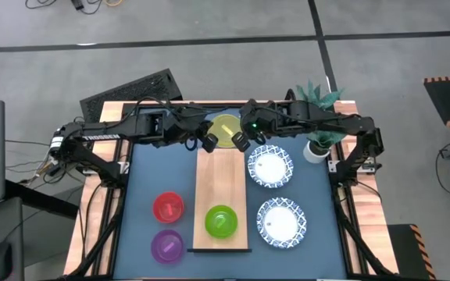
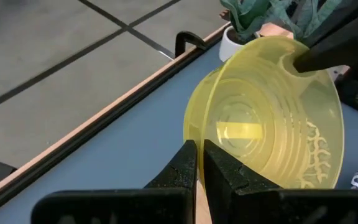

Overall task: Place and stack bowls onto a shelf
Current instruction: Stack the yellow bowl on top of the green bowl on the shelf

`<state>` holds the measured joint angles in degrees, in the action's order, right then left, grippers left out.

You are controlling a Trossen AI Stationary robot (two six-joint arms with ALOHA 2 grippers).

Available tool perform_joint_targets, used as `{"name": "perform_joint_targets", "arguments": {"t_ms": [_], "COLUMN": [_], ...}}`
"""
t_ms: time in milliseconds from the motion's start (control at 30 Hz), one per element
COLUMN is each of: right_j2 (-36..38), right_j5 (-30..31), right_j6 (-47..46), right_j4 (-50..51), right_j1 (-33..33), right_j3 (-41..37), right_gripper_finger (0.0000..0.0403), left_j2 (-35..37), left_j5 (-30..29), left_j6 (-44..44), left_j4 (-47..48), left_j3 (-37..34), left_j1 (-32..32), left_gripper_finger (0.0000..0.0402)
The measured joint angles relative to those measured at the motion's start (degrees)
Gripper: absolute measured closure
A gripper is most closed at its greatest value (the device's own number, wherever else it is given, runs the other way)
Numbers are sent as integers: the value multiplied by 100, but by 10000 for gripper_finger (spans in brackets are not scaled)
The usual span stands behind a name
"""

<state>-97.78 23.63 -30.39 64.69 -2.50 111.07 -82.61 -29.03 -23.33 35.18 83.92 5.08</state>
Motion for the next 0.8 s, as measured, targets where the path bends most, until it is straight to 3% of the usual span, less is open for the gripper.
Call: {"name": "perform_joint_targets", "arguments": {"t_ms": [200, 433, 567, 800], "right_j2": [0, -4, 17, 39], "right_j5": [-170, -460, -680, -1293], "right_j6": [15, 148, 297, 609], "right_j4": [37, 70, 69, 160], "right_j1": [-4, 26, 16, 56], "right_j3": [0, 2, 2, 4], "right_gripper_finger": [382, 382, 382, 382], "left_j2": [4, 2, 21, 535], "left_j5": [103, 1003, 1229, 1808], "left_j6": [129, 525, 531, 891], "left_j4": [-22, -493, -531, -445], "left_j3": [0, 2, 2, 0], "left_j1": [-4, -4, 0, 8], "left_gripper_finger": [384, 269, 209, 176]}}
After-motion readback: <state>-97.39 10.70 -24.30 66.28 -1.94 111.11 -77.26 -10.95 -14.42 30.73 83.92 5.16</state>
